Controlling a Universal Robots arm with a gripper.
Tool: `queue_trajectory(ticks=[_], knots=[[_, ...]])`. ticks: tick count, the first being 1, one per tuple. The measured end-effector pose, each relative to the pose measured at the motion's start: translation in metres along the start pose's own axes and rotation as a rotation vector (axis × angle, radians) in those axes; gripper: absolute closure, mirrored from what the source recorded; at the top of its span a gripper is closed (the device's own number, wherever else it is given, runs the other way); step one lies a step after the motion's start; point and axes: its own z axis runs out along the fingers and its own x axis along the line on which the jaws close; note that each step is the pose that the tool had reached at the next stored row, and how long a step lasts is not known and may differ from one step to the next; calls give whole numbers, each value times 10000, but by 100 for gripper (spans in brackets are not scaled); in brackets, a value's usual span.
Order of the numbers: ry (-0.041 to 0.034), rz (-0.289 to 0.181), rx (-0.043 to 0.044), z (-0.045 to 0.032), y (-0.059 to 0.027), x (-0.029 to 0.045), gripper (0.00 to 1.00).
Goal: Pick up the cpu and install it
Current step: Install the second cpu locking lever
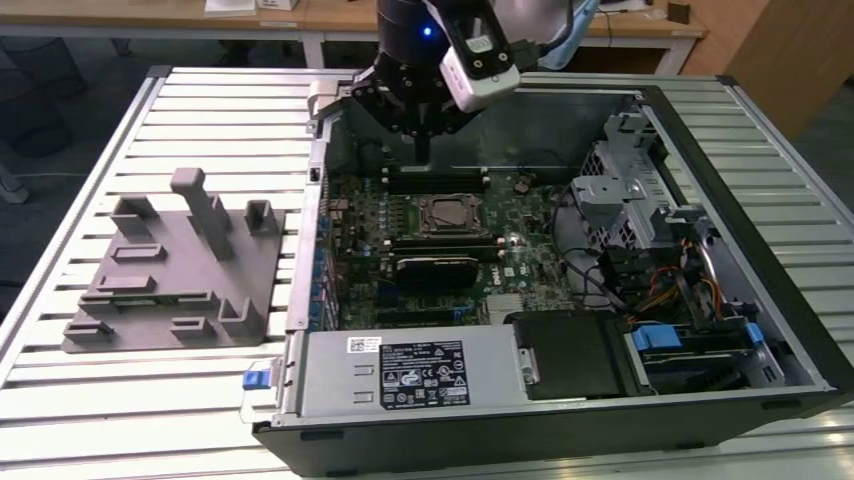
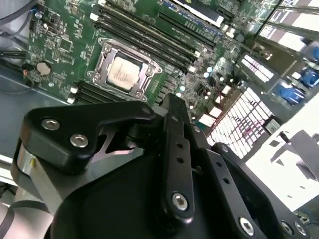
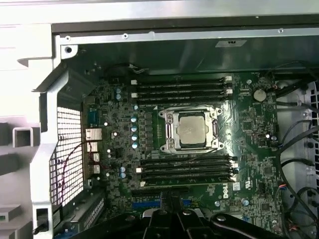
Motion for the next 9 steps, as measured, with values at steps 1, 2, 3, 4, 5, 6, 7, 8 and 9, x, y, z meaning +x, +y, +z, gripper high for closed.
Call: queue_trajectory(ticks=[1, 2, 3, 4, 5, 6, 7, 8, 9], knots=[[7, 0, 1, 20, 1, -19, 89], [18, 1, 5, 33, 3, -44, 89], [30, 0, 4, 44, 6, -74, 89], [37, -6, 4, 54, 8, -93, 89], [39, -18, 2, 64, 10, -104, 89], [41, -25, 2, 72, 11, -110, 89], [40, -25, 2, 83, 12, -111, 89], [42, -25, 4, 97, 11, -111, 89], [41, -25, 3, 114, 11, -110, 89]])
